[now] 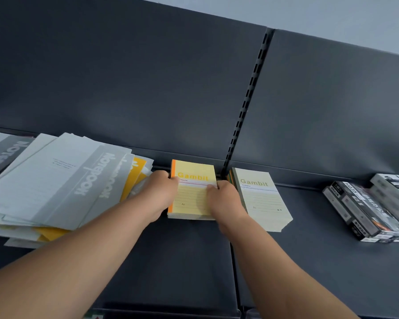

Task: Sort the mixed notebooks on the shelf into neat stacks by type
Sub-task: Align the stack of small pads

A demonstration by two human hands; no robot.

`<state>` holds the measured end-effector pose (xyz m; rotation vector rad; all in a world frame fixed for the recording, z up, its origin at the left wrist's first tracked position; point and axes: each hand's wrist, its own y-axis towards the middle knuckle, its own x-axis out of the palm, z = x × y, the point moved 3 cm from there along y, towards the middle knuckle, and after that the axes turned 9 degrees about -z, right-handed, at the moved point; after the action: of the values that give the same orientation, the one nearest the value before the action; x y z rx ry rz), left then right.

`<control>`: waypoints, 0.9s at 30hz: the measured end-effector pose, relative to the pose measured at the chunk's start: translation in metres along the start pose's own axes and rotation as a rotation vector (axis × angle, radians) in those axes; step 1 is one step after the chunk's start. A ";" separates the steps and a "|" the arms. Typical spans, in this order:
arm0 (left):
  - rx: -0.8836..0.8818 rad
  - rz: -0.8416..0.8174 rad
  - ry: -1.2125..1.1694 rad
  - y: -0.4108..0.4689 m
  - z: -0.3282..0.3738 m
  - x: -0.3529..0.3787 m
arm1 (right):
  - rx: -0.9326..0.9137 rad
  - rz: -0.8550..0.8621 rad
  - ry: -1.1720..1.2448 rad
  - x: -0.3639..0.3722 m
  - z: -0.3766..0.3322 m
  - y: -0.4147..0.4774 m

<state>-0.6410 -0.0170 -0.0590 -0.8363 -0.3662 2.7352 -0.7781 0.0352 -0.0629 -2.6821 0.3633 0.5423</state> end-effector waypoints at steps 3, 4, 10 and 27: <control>-0.053 0.052 0.075 0.011 -0.004 0.004 | 0.034 -0.022 -0.013 0.002 0.003 0.008; -0.053 0.046 0.055 0.013 -0.004 0.006 | 0.035 -0.027 -0.029 0.003 0.004 0.010; -0.016 -0.011 0.034 0.021 -0.004 0.015 | 0.048 -0.073 -0.121 0.003 0.001 0.019; -0.054 -0.214 0.006 -0.001 0.016 0.004 | 0.020 -0.178 -0.116 -0.005 -0.004 0.003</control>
<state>-0.6535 -0.0177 -0.0478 -0.7704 -0.4999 2.5342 -0.7828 0.0316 -0.0584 -2.6157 0.0958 0.6319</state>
